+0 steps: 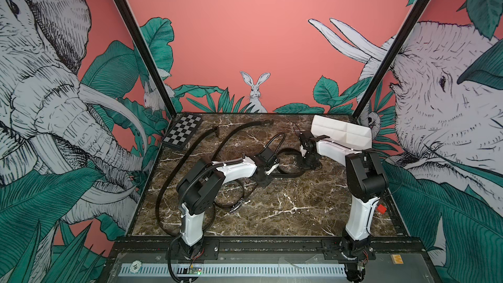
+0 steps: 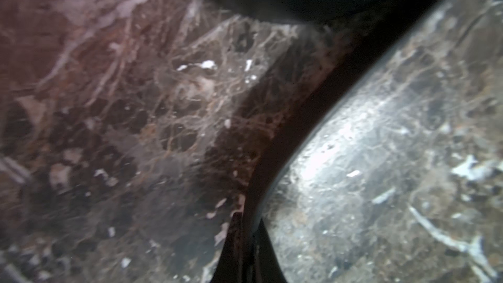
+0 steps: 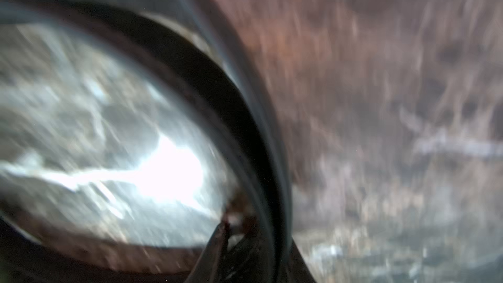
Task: Place the belts into the storage roll
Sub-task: Roll the belt at the center of the board.
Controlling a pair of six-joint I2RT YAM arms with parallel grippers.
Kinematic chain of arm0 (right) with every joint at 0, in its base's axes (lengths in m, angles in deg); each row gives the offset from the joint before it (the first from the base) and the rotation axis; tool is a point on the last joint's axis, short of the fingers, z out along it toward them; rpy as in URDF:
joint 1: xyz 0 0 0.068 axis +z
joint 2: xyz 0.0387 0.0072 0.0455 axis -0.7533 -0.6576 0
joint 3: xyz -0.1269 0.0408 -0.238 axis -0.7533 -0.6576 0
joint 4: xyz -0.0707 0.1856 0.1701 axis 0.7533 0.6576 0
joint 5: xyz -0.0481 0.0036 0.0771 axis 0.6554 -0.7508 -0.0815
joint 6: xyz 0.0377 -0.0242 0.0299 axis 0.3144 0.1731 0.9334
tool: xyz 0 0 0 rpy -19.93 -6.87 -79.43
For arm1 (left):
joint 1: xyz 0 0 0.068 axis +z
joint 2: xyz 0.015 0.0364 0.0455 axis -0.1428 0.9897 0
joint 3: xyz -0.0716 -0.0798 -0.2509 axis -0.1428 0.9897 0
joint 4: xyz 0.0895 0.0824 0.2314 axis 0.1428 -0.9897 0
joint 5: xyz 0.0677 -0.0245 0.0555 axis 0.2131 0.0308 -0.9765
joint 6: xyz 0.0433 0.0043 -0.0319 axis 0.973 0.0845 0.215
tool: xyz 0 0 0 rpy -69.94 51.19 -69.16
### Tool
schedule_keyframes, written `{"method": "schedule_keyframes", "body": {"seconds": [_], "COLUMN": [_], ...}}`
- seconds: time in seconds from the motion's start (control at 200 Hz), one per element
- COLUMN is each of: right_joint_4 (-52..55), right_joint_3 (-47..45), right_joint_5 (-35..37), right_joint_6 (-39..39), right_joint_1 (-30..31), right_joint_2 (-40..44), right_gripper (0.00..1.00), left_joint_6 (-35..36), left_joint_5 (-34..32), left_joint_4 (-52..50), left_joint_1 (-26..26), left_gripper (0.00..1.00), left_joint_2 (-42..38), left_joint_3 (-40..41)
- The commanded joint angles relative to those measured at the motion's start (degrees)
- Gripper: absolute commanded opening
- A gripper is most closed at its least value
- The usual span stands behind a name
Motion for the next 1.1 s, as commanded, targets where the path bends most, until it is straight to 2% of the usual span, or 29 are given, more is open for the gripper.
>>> {"method": "schedule_keyframes", "body": {"seconds": [0.0, 0.215, 0.43, 0.575, 0.82, 1.095], "right_joint_4": [5.14, 5.71, 6.74, 7.27, 7.58, 9.21], "right_joint_3": [-5.9, -8.21, -10.59, -12.0, -14.01, -17.55], "right_joint_5": [2.14, 1.05, 0.68, 0.61, -0.85, -0.14], "right_joint_6": [0.81, 1.83, 1.71, 1.58, 1.53, 1.92], "right_joint_1": [-1.08, -1.26, -1.34, -1.38, -1.09, 2.1], "right_joint_2": [0.96, 2.55, 4.08, 4.91, 6.16, 8.08], "right_gripper": [0.28, 0.27, 0.27, 0.27, 0.28, 0.29], "left_joint_6": [3.18, 4.3, 7.51, 9.63, 14.27, 19.47], "left_joint_5": [-5.91, -5.36, -8.12, -8.42, -13.47, -20.95], "left_joint_4": [-6.5, -8.26, -18.64, -18.74, -21.31, -24.61], "left_joint_1": [0.75, 0.59, 1.13, 3.71, 9.79, 13.11], "left_gripper": [0.0, 0.0, 0.0, 0.0, 0.0, 0.0], "left_joint_2": [1.13, 5.81, 19.41, 20.67, 21.28, 30.56], "left_joint_3": [-5.35, -18.38, -36.05, -34.94, -33.94, -45.95]}}
